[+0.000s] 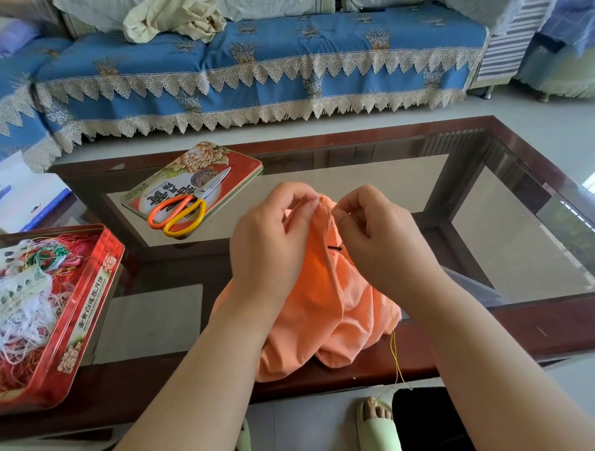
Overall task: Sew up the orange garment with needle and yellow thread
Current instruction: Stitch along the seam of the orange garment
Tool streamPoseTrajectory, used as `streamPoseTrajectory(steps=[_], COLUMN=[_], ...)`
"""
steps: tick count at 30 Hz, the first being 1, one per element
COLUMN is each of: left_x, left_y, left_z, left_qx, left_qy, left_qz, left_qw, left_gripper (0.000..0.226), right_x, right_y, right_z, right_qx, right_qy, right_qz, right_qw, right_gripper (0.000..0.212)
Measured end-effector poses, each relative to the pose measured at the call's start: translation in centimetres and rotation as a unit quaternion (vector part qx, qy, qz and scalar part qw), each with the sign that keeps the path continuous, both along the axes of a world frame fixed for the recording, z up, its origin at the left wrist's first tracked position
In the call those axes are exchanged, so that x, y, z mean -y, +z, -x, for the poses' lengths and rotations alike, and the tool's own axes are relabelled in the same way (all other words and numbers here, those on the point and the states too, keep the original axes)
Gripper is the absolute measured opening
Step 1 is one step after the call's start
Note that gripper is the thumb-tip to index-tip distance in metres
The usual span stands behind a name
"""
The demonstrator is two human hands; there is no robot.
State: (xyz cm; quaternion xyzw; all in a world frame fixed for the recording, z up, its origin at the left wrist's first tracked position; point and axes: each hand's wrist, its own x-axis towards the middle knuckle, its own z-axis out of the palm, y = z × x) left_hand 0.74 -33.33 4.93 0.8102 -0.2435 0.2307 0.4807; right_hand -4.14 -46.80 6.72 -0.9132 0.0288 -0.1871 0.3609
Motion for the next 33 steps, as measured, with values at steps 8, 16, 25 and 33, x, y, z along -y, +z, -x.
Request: streamPoseTrajectory(steps=[8, 16, 25, 33], left_x=[0.8, 1.3, 0.5, 0.0], left_y=[-0.5, -0.5, 0.1, 0.0], left_z=[0.7, 1.0, 0.4, -0.1], left_qx=[0.097, -0.094, -0.032, 0.015], left_qy=[0.007, 0.001, -0.015, -0.067], left_qz=[-0.036, 0.087, 0.029, -0.025], left_qw=[0.995, 0.992, 0.999, 0.997], left_gripper=[0.012, 0.012, 0.004, 0.009], right_x=[-0.7, -1.4, -0.8, 1.6], right_y=[-0.5, 0.0, 0.7, 1.6], right_z=[0.1, 0.4, 0.8, 0.4], right_qx=[0.033, 0.057, -0.026, -0.026], right_qy=[-0.030, -0.023, 0.059, 0.000], right_qz=[-0.090, -0.145, -0.150, -0.189], right_qw=[0.995, 0.987, 0.987, 0.982], right_gripper=[0.013, 0.017, 0.012, 0.013])
